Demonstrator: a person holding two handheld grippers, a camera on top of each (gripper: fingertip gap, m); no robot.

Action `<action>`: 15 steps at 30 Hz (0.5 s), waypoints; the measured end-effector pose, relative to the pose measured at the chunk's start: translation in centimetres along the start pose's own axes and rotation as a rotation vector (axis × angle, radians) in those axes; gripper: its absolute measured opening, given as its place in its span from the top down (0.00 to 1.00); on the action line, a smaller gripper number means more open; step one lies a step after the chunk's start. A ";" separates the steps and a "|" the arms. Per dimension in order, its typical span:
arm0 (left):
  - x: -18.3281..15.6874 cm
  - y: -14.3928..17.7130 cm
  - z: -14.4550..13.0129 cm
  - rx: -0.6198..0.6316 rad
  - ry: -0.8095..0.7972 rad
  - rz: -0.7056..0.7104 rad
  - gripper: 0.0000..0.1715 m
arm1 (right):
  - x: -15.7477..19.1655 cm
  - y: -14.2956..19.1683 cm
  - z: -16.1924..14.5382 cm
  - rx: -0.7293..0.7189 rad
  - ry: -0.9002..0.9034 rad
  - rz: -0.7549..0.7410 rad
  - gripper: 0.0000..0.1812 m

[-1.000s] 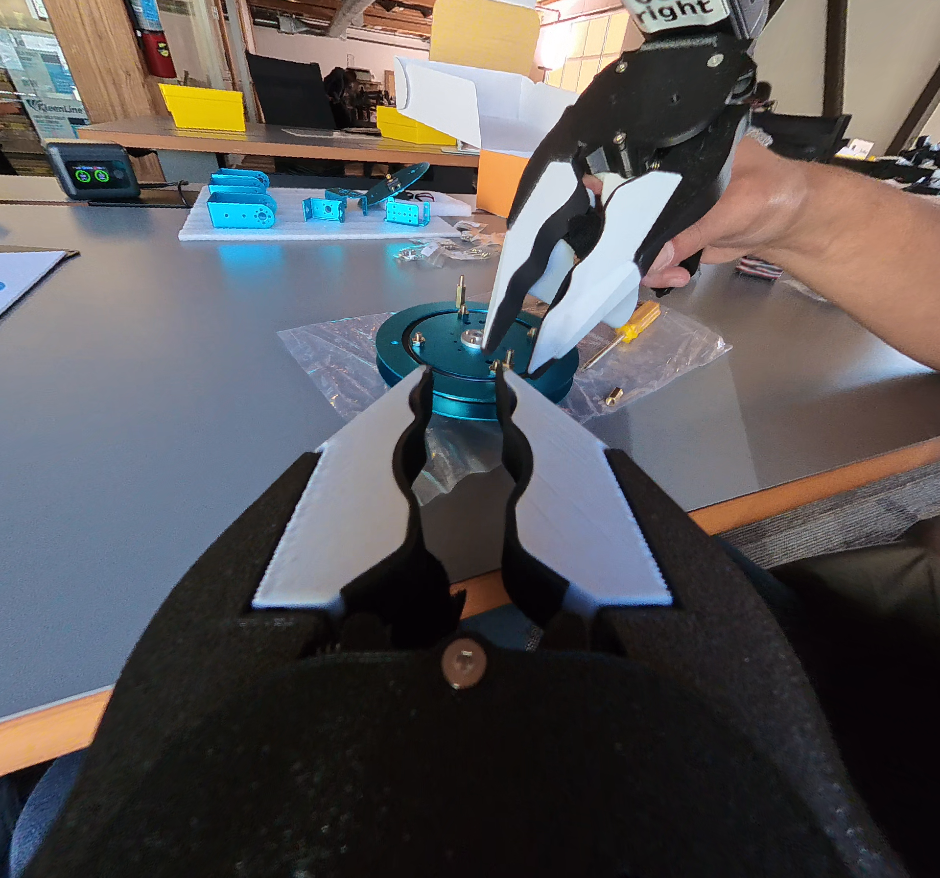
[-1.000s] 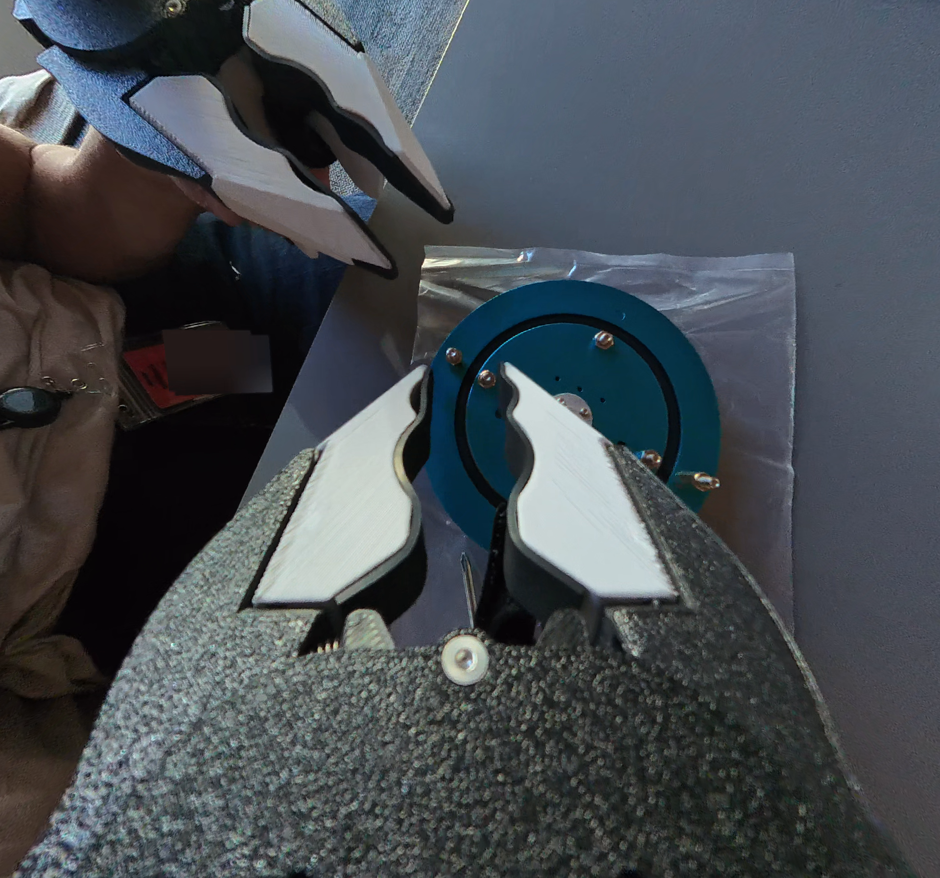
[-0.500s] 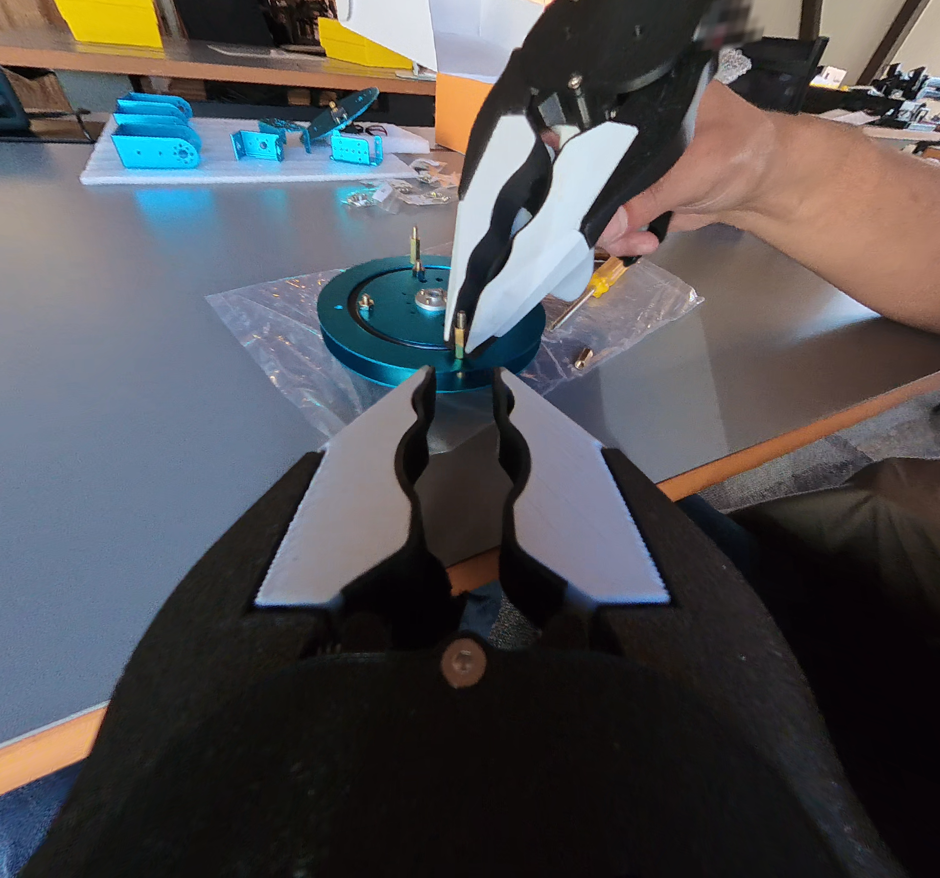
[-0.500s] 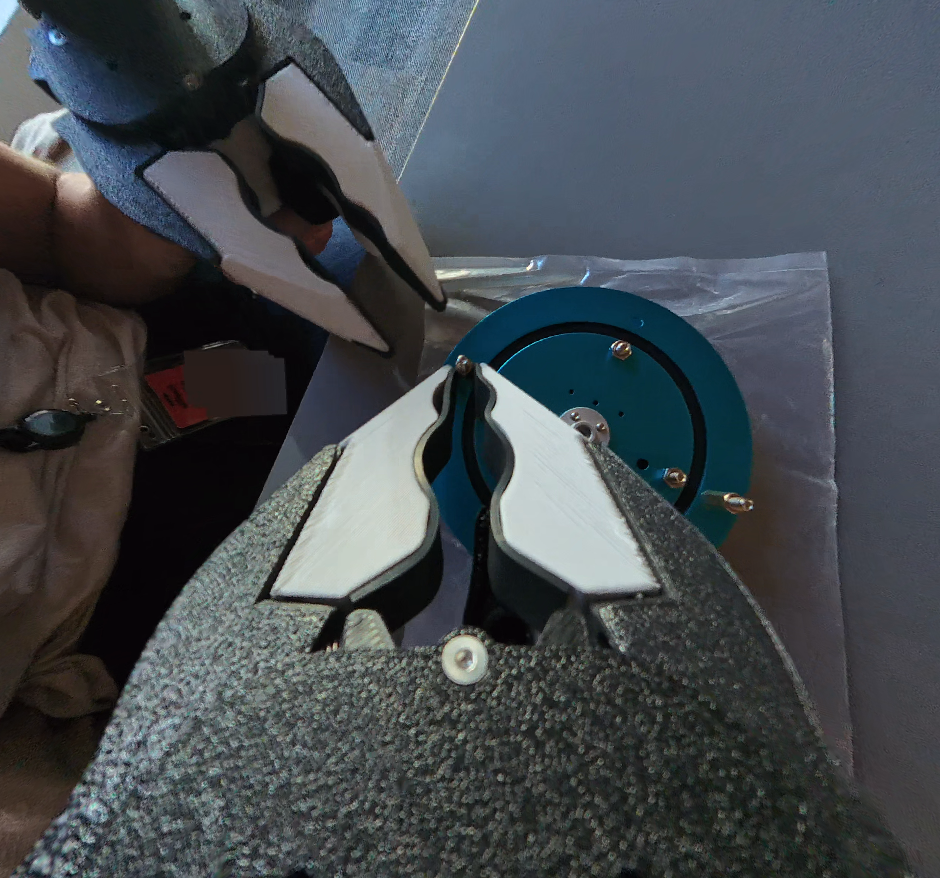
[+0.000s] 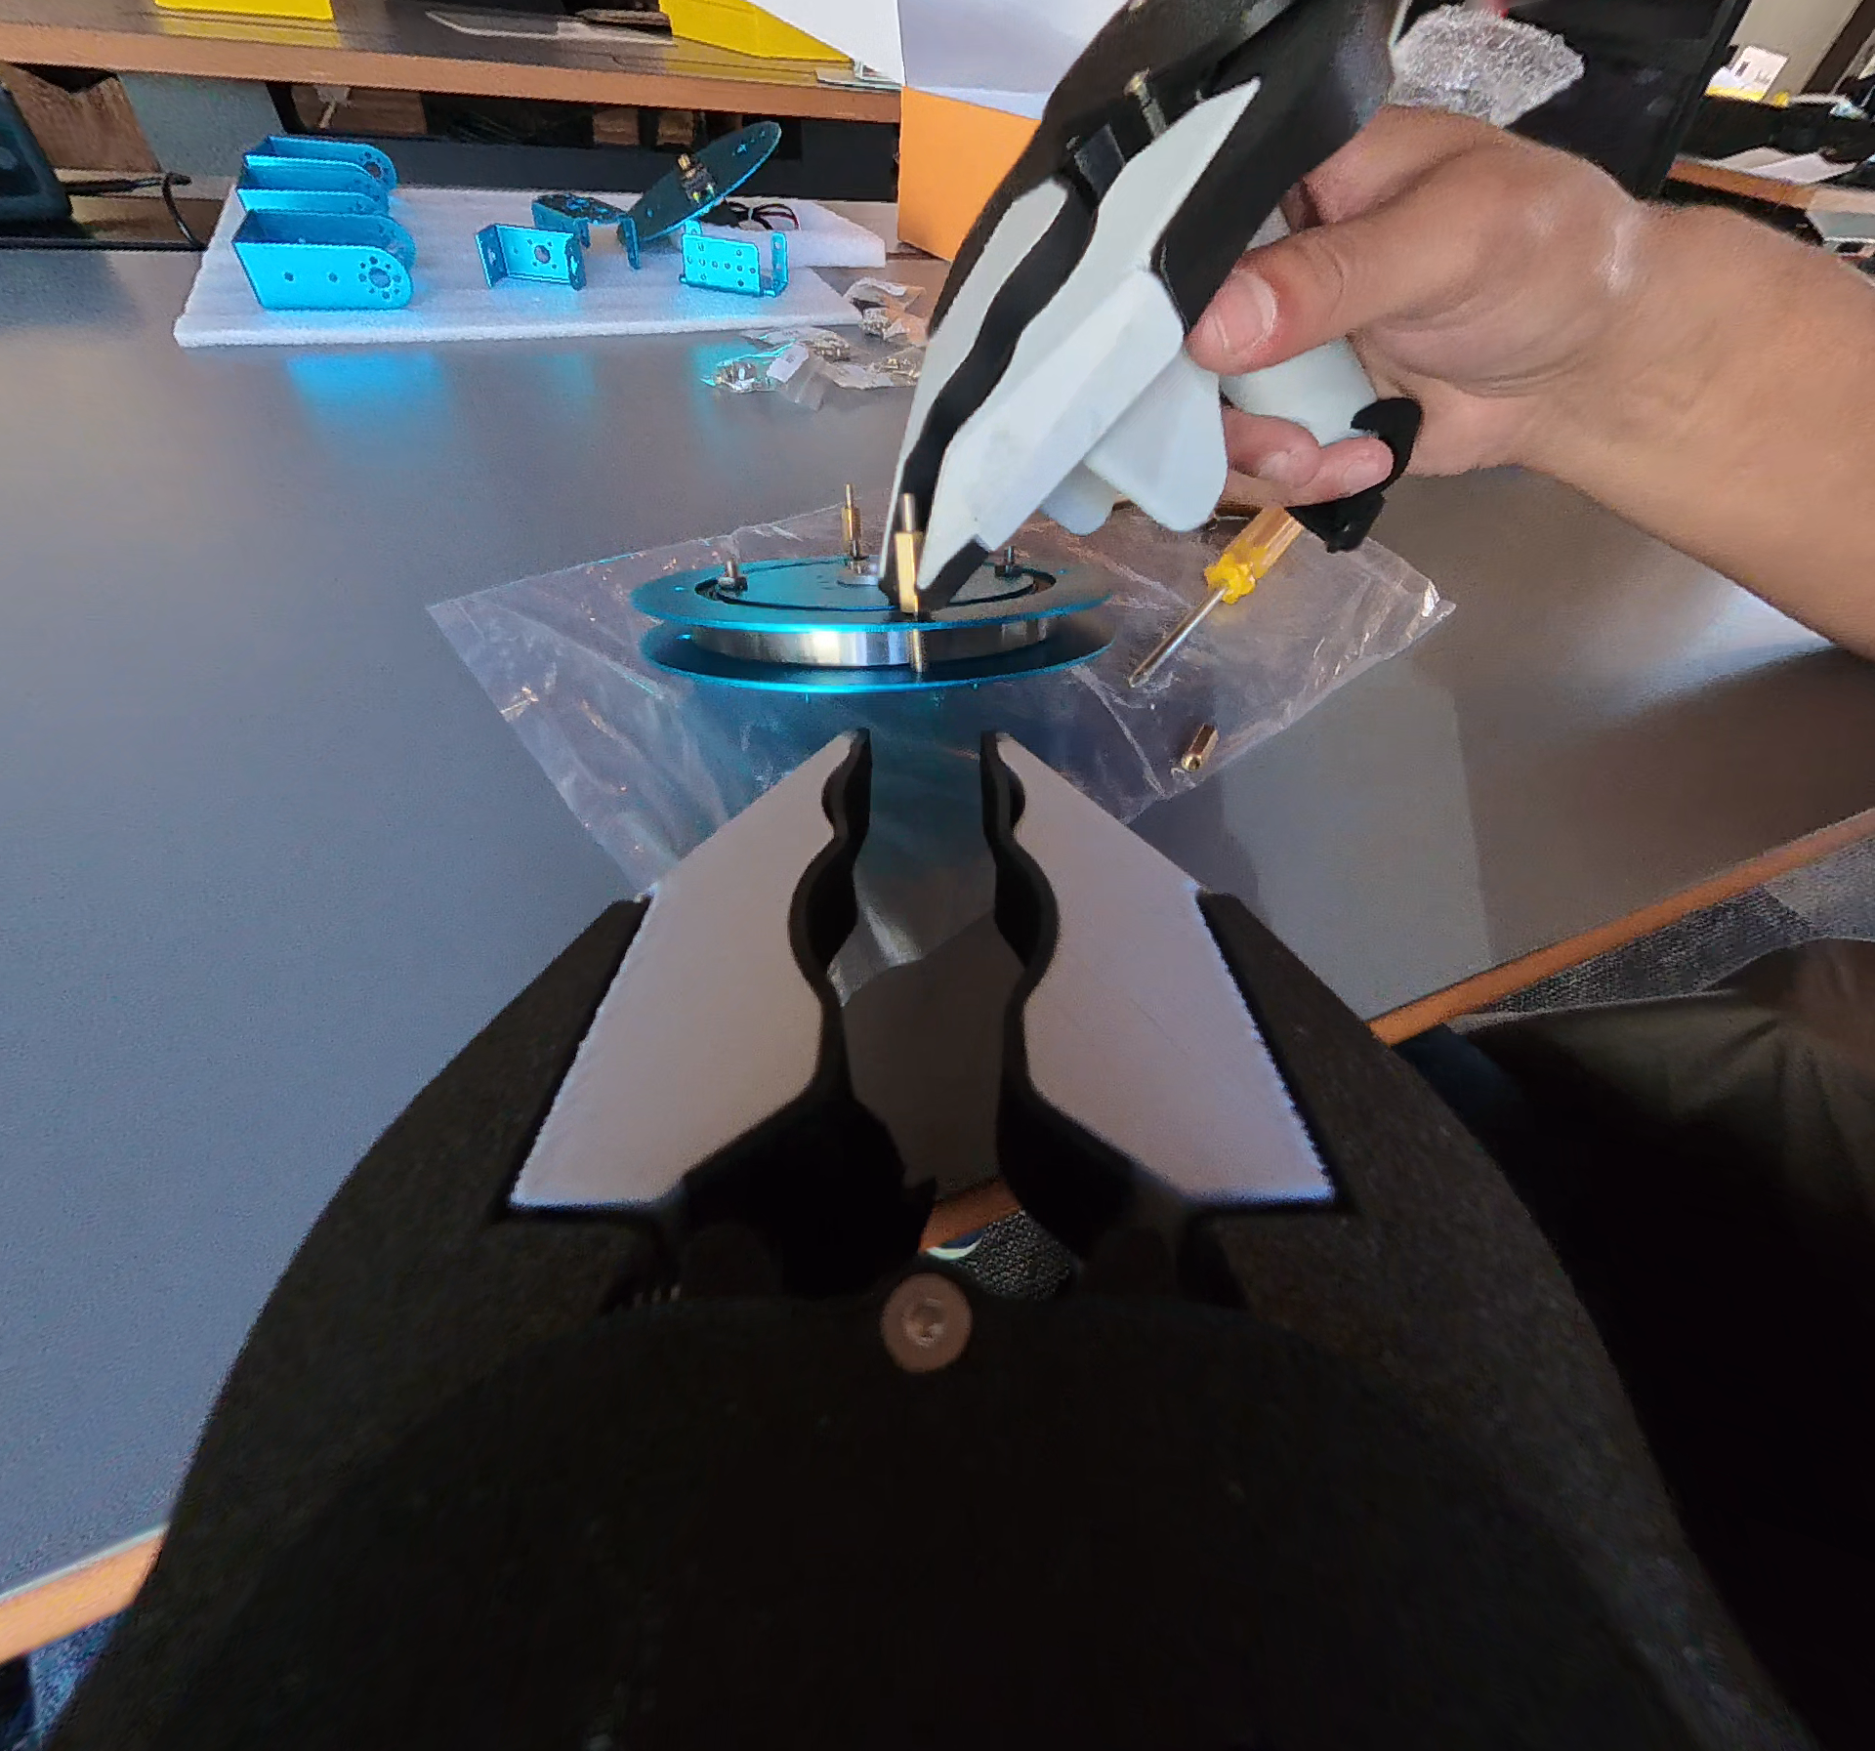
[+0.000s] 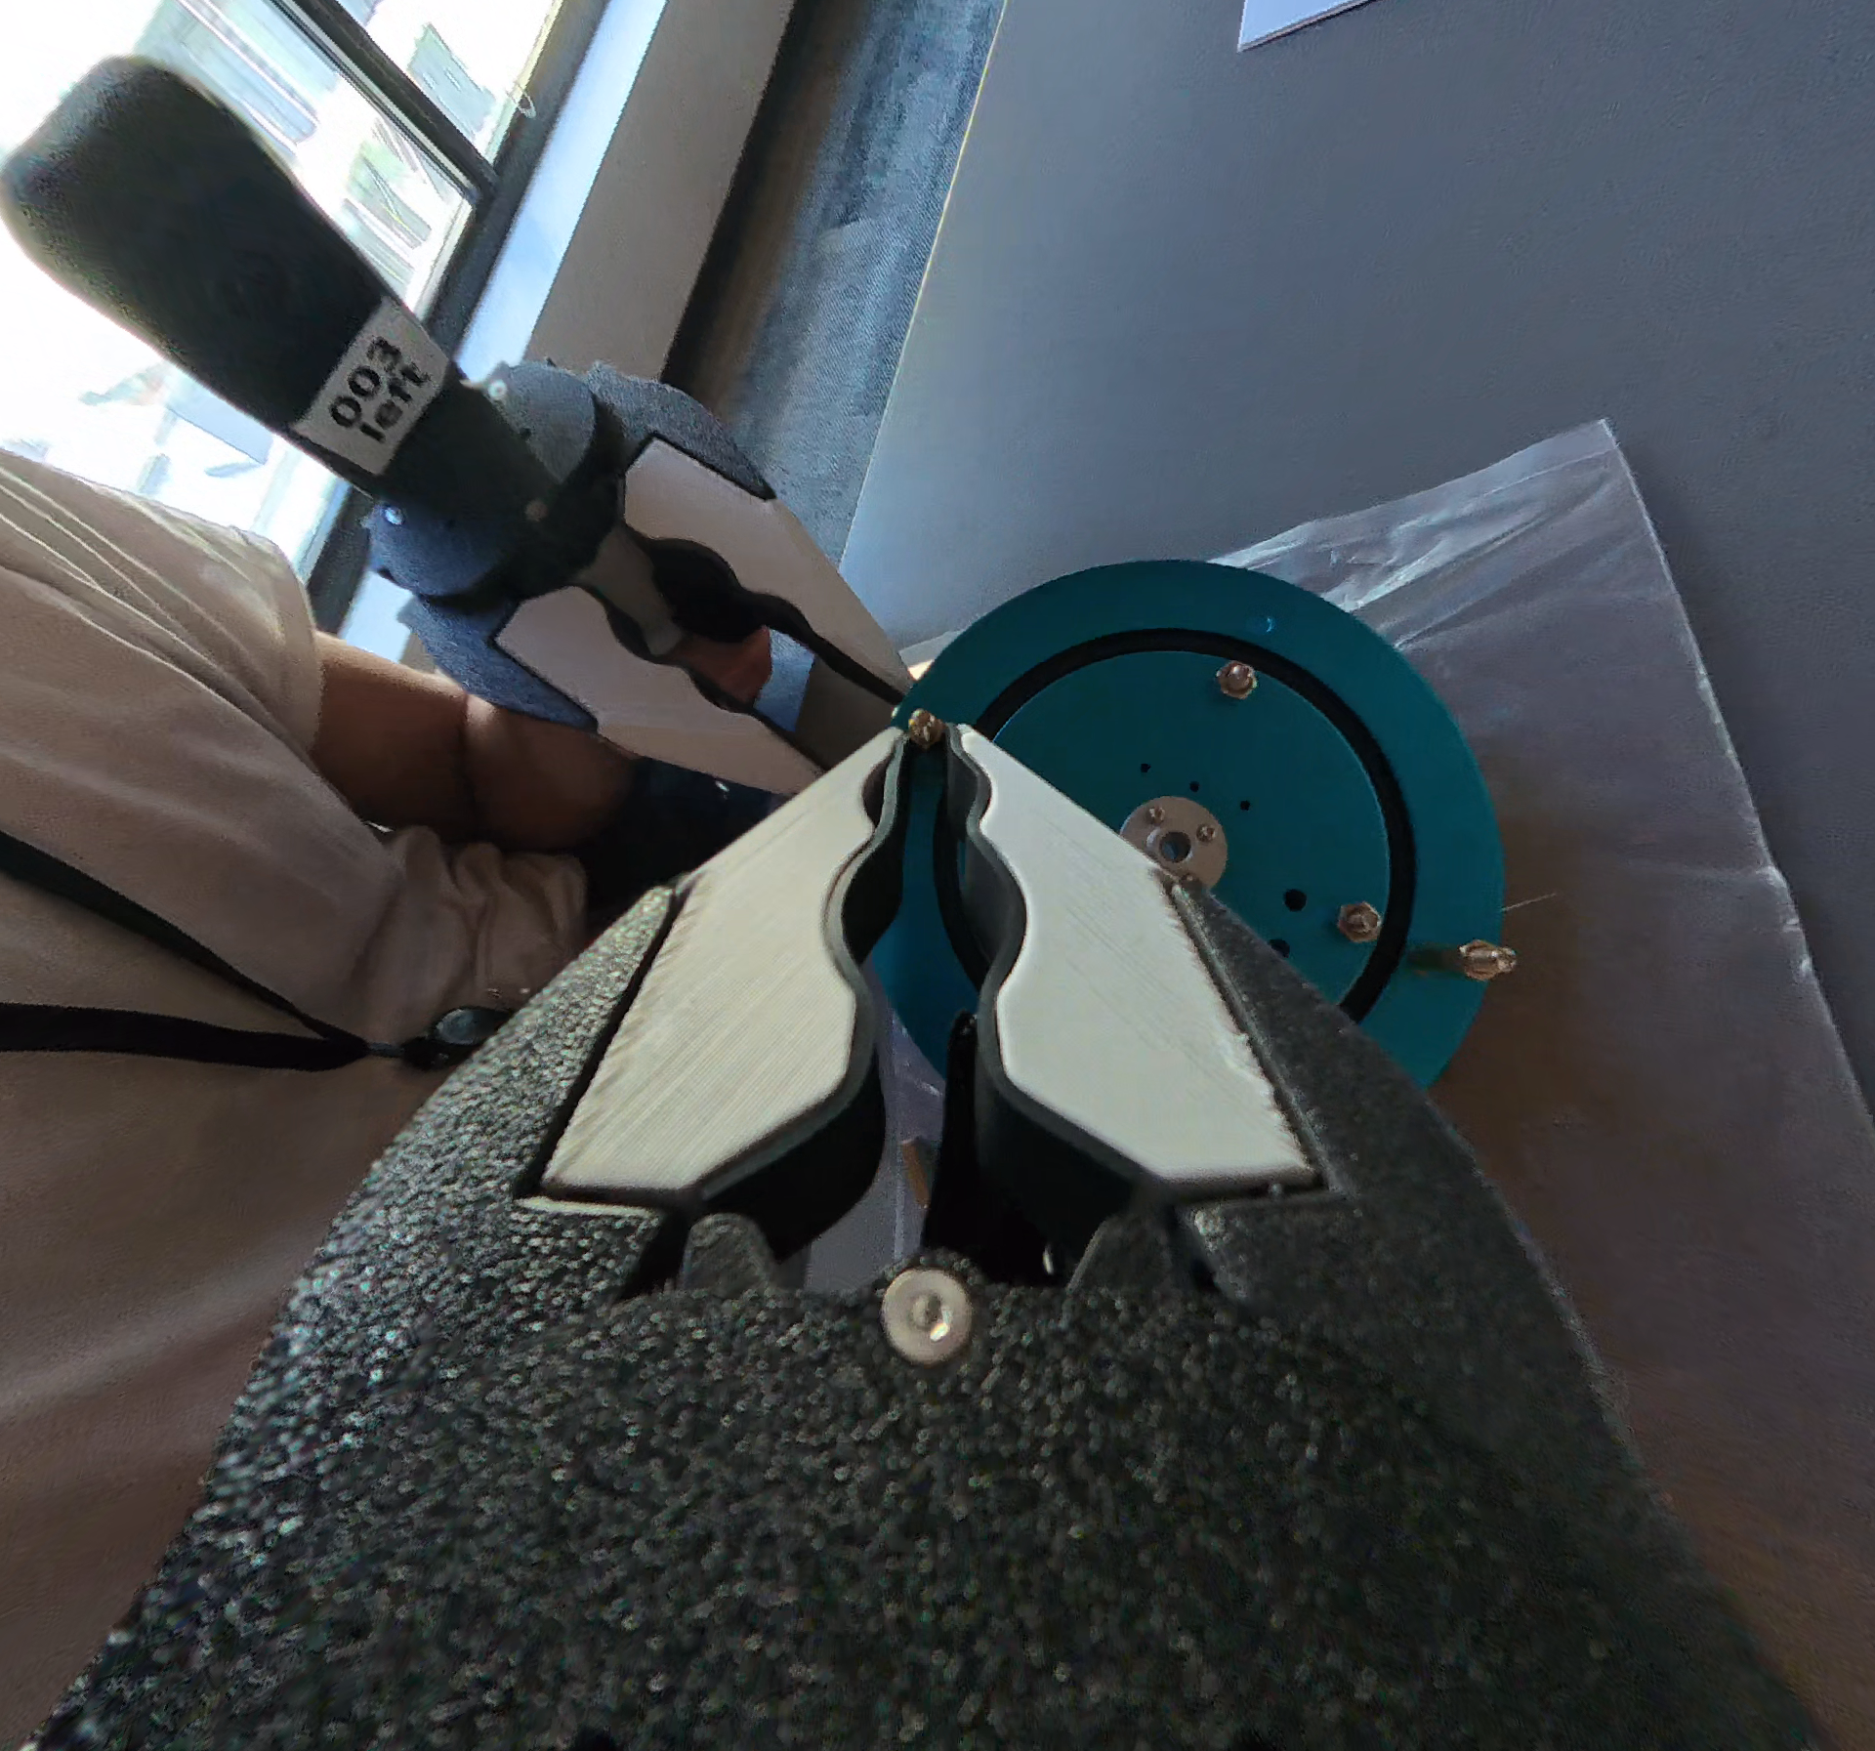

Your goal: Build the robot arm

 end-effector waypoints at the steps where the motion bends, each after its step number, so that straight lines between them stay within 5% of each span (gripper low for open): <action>1: 0.0 -0.2 0.1 0.003 0.001 0.002 0.88 | -0.1 0.2 0.1 -0.024 -0.029 0.021 0.97; 15: 0.7 -1.8 4.6 -0.162 -0.097 -0.025 0.88 | 0.0 3.8 2.4 -0.322 -0.336 0.369 0.98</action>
Point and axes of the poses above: each gripper's, where its closed fingertips meet, y back along the fingers, z out of its top, x = y × z across the jaws, the point moved 5 cm from there along y, back along the fingers, and after that the axes turned 8 degrees about z, right-handed, at the moved point
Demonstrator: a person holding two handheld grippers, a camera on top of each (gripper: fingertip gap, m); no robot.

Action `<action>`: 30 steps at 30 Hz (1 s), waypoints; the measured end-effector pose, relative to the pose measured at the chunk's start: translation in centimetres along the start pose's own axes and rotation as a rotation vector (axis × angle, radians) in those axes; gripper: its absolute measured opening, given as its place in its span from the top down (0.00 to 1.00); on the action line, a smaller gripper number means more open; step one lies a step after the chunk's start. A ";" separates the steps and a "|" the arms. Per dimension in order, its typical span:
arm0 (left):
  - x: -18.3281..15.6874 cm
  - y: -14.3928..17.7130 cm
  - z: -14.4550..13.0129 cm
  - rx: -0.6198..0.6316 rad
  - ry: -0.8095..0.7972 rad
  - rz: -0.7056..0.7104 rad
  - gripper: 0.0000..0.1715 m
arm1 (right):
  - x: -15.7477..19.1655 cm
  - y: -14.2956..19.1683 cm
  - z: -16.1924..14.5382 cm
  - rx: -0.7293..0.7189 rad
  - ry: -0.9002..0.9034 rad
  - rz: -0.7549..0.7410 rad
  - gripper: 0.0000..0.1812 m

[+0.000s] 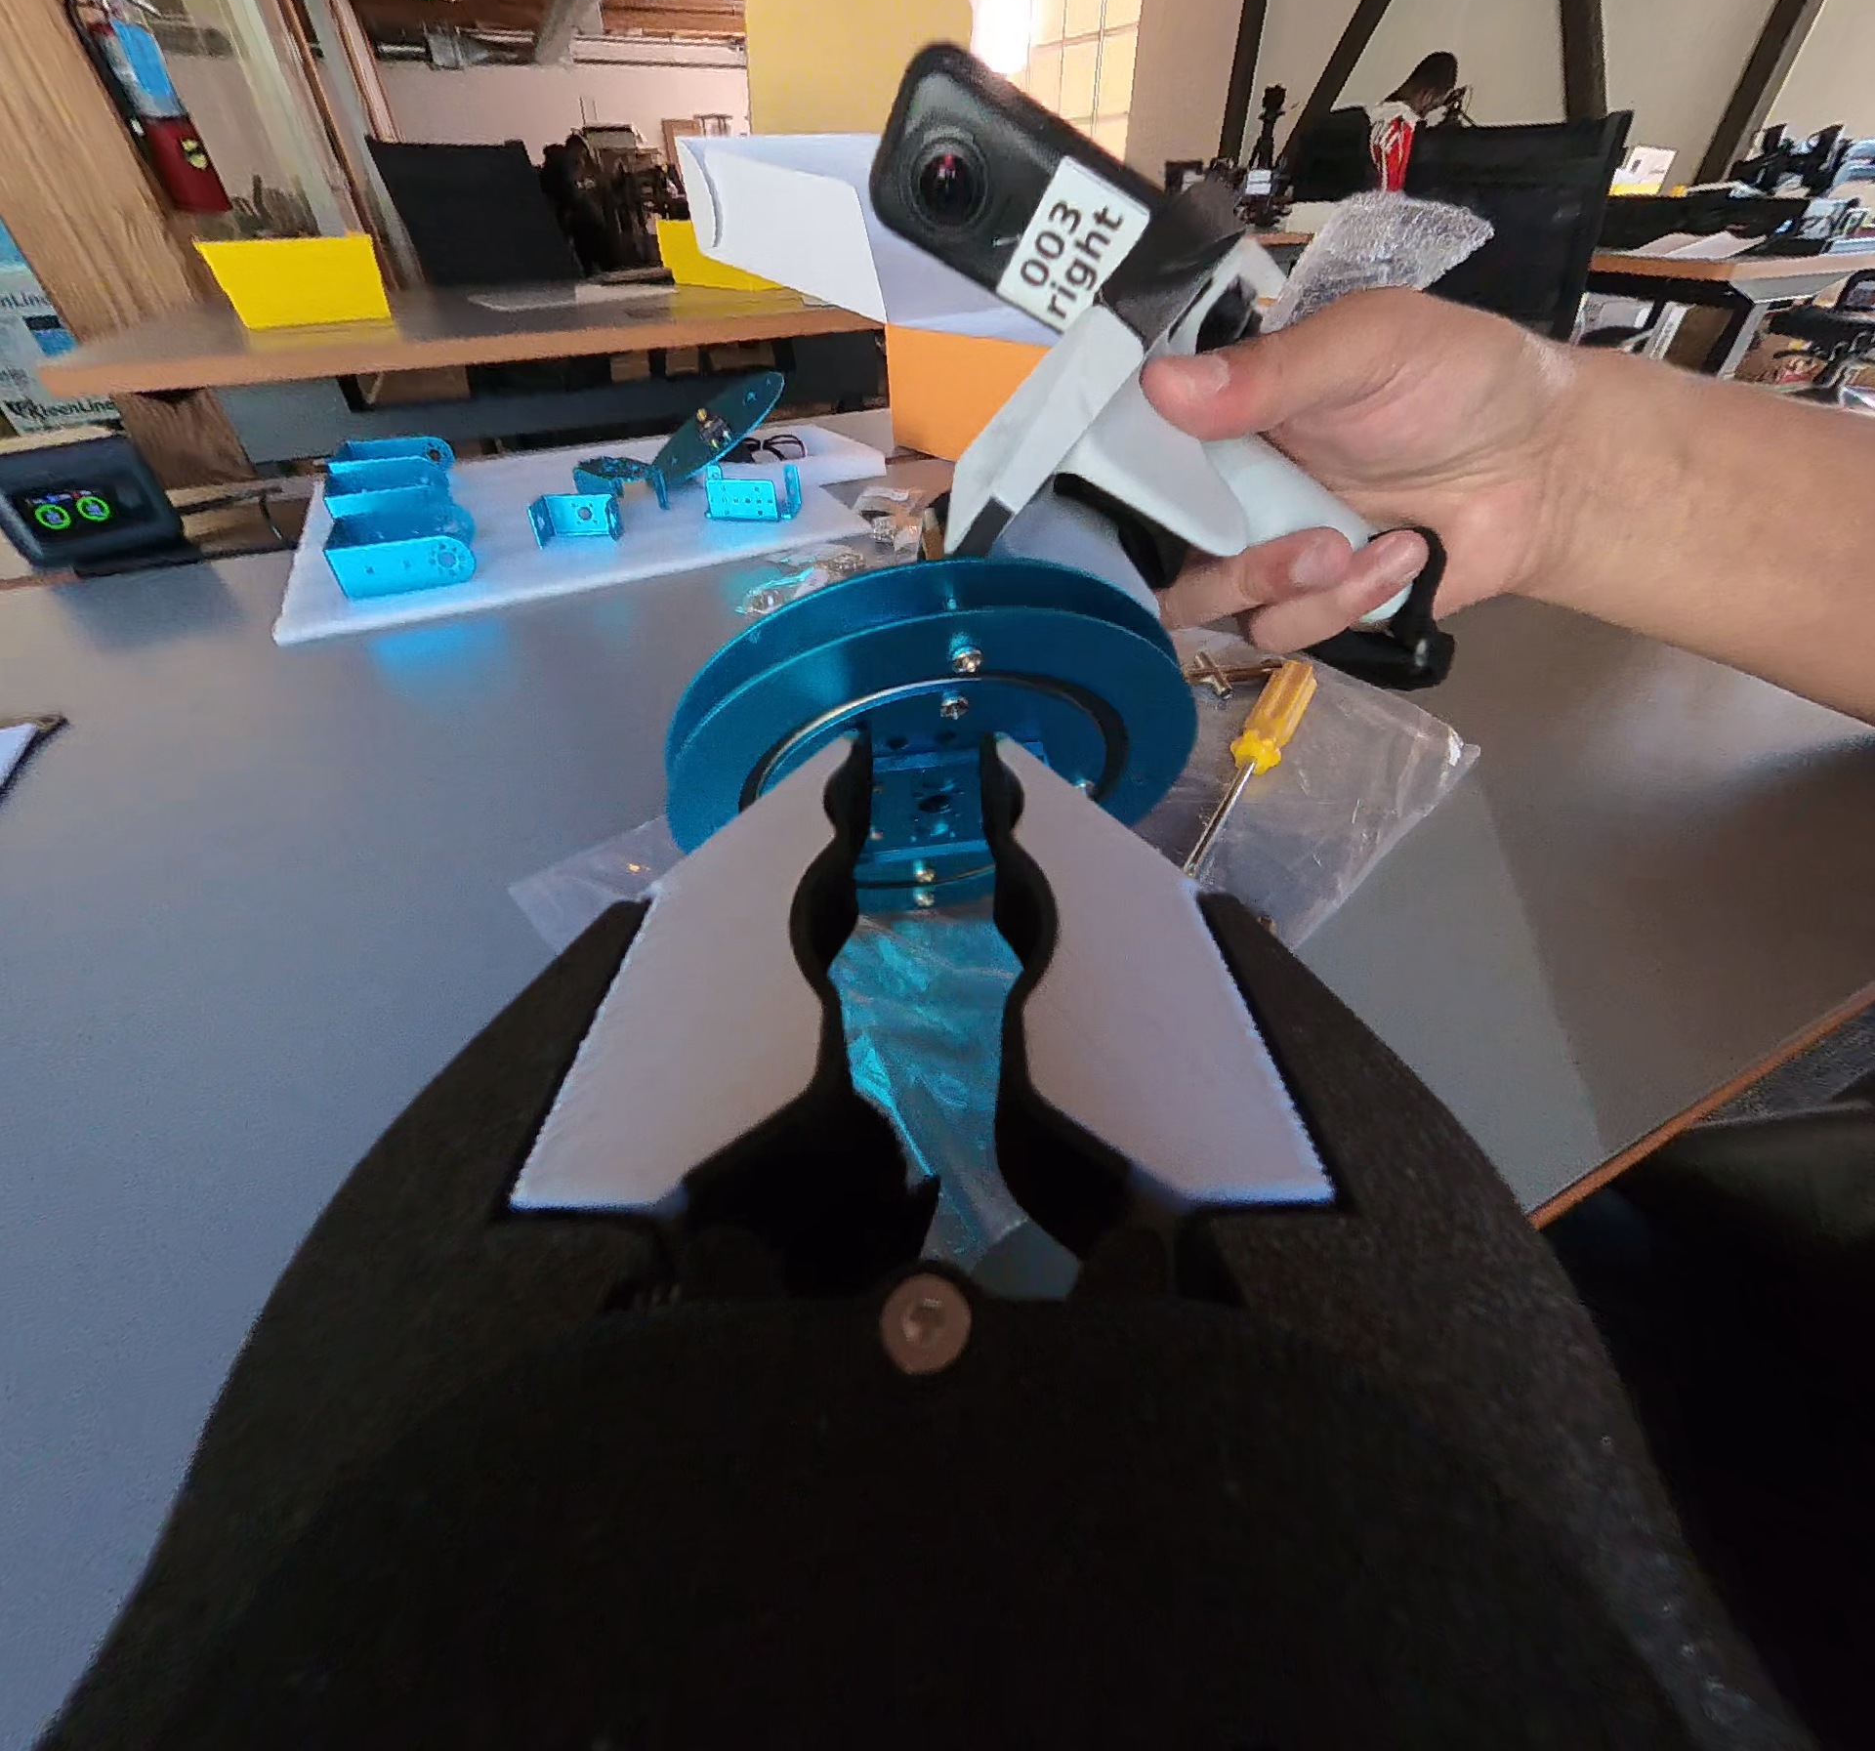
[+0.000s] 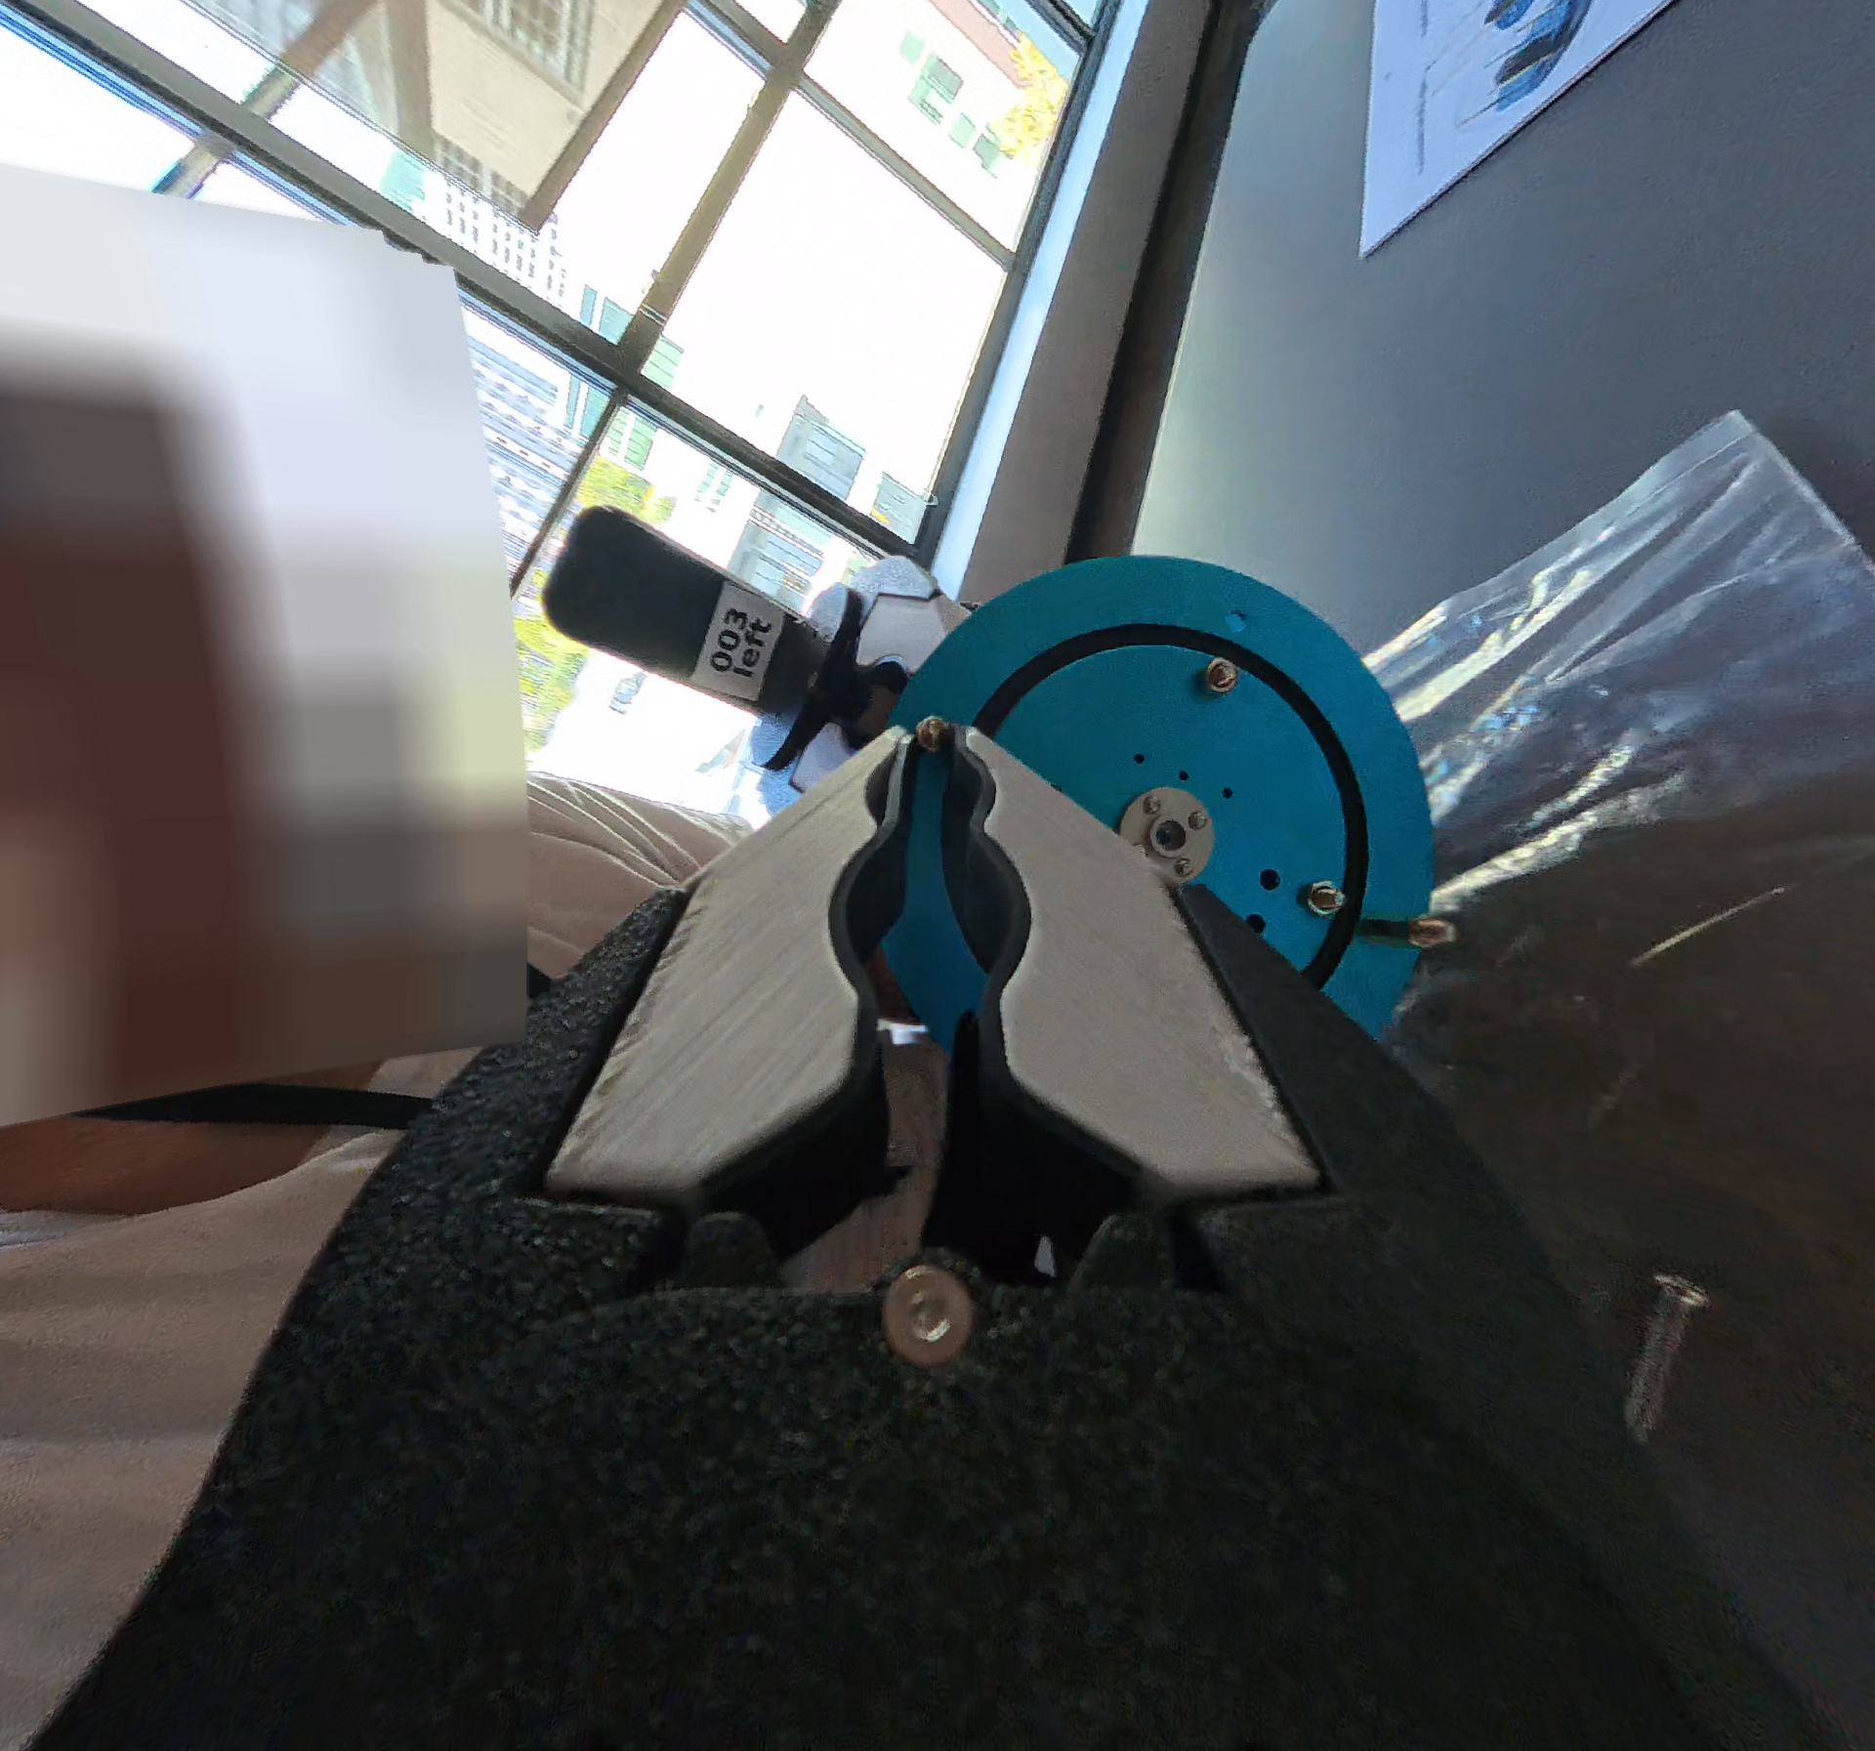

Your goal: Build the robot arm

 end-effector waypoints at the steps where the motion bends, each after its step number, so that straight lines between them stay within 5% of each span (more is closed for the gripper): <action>1: 0.0 0.1 0.3 -0.010 -0.004 -0.001 0.88 | 0.3 -0.1 0.1 -0.015 -0.014 0.024 0.98; 19: 0.0 1.2 1.0 -0.117 0.052 -0.101 0.88 | -0.6 -0.4 -0.3 -0.042 -0.081 0.077 0.98; 30: 0.9 0.8 1.0 -0.081 0.047 -0.142 0.90 | -0.7 -0.6 -0.3 -0.020 0.015 0.041 0.98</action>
Point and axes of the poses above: each gripper's, where its closed fingertips meet, y back along the fingers, z out of its top, x = y × z across the jaws, the point moved 5 cm from there along y, back along the fingers, and after that the axes turned 8 degrees about z, right-handed, at the moved point
